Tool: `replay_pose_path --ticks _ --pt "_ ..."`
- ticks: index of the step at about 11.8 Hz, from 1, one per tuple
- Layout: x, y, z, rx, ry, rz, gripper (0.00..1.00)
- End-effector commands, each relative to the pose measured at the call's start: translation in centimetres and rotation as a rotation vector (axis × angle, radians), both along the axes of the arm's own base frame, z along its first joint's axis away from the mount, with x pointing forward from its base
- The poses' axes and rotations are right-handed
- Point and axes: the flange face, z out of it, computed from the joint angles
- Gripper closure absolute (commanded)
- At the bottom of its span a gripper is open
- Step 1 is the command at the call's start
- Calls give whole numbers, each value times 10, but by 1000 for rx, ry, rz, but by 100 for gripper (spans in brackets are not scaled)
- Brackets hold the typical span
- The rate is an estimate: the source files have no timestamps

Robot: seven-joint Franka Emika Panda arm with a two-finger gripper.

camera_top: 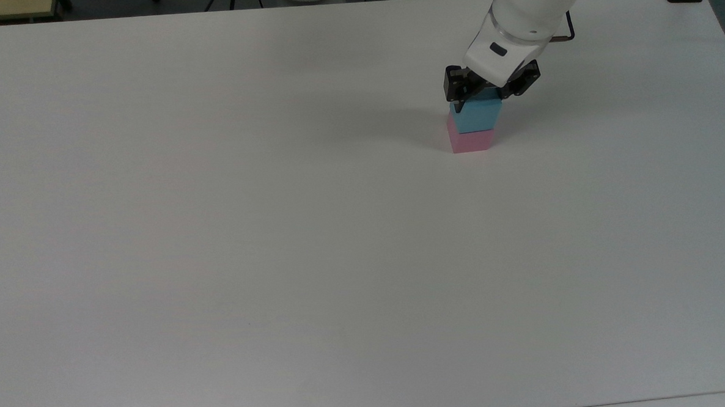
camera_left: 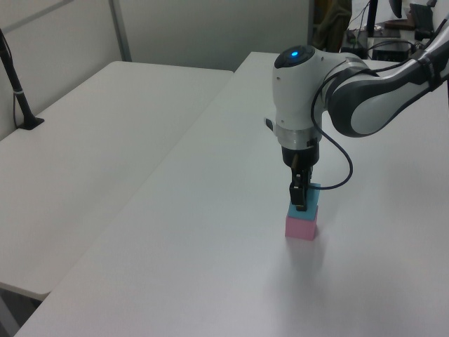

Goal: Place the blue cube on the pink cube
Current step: 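Lower the blue cube onto the pink cube's top face, then open the gripper and raise it away from the stacked cubes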

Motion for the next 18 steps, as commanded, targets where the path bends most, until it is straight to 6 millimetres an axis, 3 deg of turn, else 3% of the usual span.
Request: replay_pose_path --ticks 1,5,6,9,11,13,14,18 --pt "6 4 -15 12 4 -23 0" --pt "6 1 -3 17 -9 -45 0" --pt "9 -6 9 24 -29 -62 0" --pt "9 -37 75 65 -65 -78 0" --pt "0 -72 125 70 -71 -109 0" --pt "-10 -103 154 42 -61 -143 0" --pt "-11 -120 157 24 -30 -131 0" --pt "17 -243 163 31 -6 -143 0"
